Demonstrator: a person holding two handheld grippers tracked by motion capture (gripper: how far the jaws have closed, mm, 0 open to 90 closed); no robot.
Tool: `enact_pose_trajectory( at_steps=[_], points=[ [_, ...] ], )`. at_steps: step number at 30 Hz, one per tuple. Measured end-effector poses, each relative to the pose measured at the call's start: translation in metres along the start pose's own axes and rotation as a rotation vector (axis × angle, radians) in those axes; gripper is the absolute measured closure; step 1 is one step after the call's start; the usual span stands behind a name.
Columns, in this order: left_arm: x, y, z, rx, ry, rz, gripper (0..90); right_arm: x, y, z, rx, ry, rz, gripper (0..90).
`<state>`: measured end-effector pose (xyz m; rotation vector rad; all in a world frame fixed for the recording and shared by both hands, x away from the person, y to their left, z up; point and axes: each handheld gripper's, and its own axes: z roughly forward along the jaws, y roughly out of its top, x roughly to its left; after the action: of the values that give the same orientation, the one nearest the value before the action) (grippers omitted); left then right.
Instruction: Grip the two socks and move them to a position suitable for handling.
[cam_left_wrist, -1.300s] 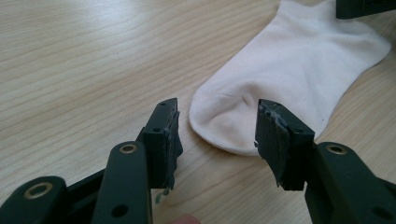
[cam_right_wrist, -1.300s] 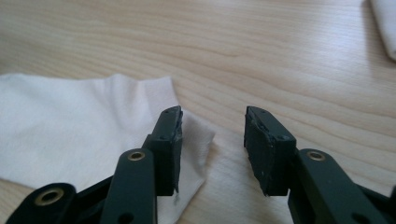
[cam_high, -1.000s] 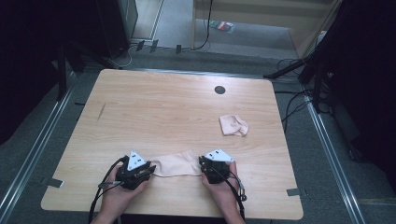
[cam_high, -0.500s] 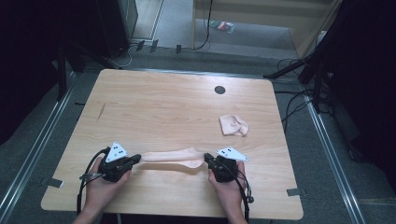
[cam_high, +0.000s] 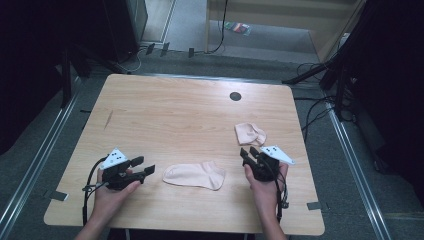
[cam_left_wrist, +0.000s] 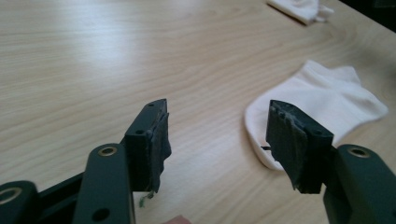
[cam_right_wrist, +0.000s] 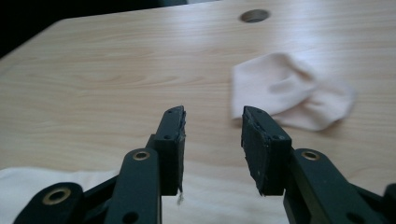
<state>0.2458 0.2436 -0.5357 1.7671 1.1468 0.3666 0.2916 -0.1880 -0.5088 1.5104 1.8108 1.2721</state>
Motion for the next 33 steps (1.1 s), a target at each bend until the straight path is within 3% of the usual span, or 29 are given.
enact_pose_trajectory(
  at_steps=[5, 7, 10, 13, 18, 21, 27, 30, 33],
  points=[
    [0.014, 0.0, -0.006, -0.043, 0.037, -0.018, 37.0, -0.021, 0.012, 0.027, 0.043, -0.09, -0.005, 56.4],
    [0.018, 0.0, -0.008, -0.058, 0.048, -0.031, 35.4, -0.028, 0.015, 0.038, 0.053, -0.106, 0.023, 54.3],
    [0.026, 0.0, -0.01, -0.07, 0.069, -0.06, 29.1, -0.036, 0.02, 0.057, 0.061, -0.131, 0.029, 46.7],
    [0.029, 0.0, -0.01, -0.07, 0.078, -0.067, 26.5, -0.038, 0.022, 0.066, 0.099, -0.159, 0.025, 42.0],
    [0.037, 0.002, -0.014, -0.082, 0.111, -0.082, 26.6, -0.041, 0.022, 0.079, 0.078, -0.168, 0.032, 36.6],
    [0.043, 0.002, -0.017, -0.087, 0.134, -0.082, 27.0, -0.043, 0.02, 0.091, 0.131, -0.185, 0.026, 32.3],
    [0.052, 0.0, -0.021, -0.092, 0.164, -0.094, 27.7, -0.042, 0.019, 0.1, 0.146, -0.211, -0.004, 39.1],
    [0.053, -0.001, -0.018, -0.09, 0.169, -0.091, 28.0, -0.038, 0.018, 0.1, 0.157, -0.25, -0.035, 49.1],
    [0.052, -0.003, -0.015, -0.085, 0.17, -0.087, 28.2, -0.037, 0.017, 0.098, 0.155, -0.243, -0.049, 66.1]
  ],
)
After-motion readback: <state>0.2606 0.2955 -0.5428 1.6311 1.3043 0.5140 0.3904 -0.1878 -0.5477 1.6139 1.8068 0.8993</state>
